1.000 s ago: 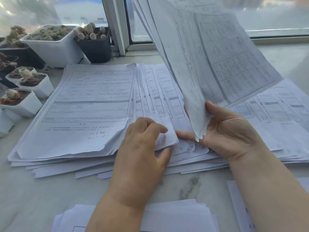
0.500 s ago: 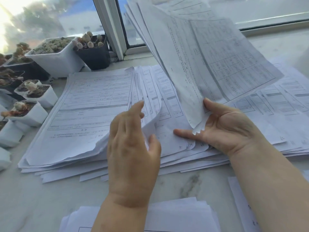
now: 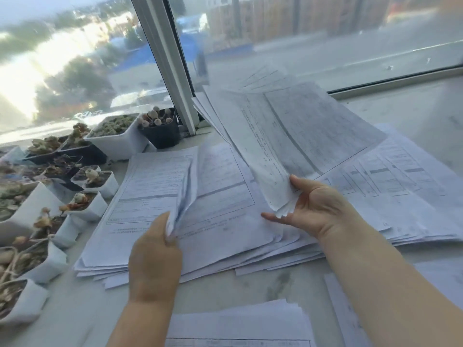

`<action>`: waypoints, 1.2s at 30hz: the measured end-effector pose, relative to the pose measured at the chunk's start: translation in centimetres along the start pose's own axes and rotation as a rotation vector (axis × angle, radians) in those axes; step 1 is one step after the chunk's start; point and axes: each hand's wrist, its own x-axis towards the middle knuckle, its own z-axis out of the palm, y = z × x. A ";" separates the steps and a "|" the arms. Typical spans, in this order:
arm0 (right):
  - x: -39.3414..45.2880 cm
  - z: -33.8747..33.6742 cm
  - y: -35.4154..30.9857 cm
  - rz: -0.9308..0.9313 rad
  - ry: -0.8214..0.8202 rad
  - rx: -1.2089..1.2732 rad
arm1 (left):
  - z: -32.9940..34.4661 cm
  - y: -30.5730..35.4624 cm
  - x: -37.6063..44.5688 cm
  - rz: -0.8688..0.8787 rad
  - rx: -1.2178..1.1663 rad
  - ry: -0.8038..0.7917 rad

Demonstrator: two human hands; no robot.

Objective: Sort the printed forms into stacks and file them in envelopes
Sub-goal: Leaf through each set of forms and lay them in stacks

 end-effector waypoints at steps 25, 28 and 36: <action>4.2 5.9 2.9 0.049 0.109 -1.094 | -0.4 -1.9 0.3 0.216 -0.430 0.159; 3.6 5.1 1.7 0.039 0.059 -1.115 | 0.0 -2.4 0.2 0.282 -0.449 -0.040; 1.6 2.6 1.5 0.098 0.010 -1.144 | 0.8 -3.0 0.2 0.351 -0.239 -0.336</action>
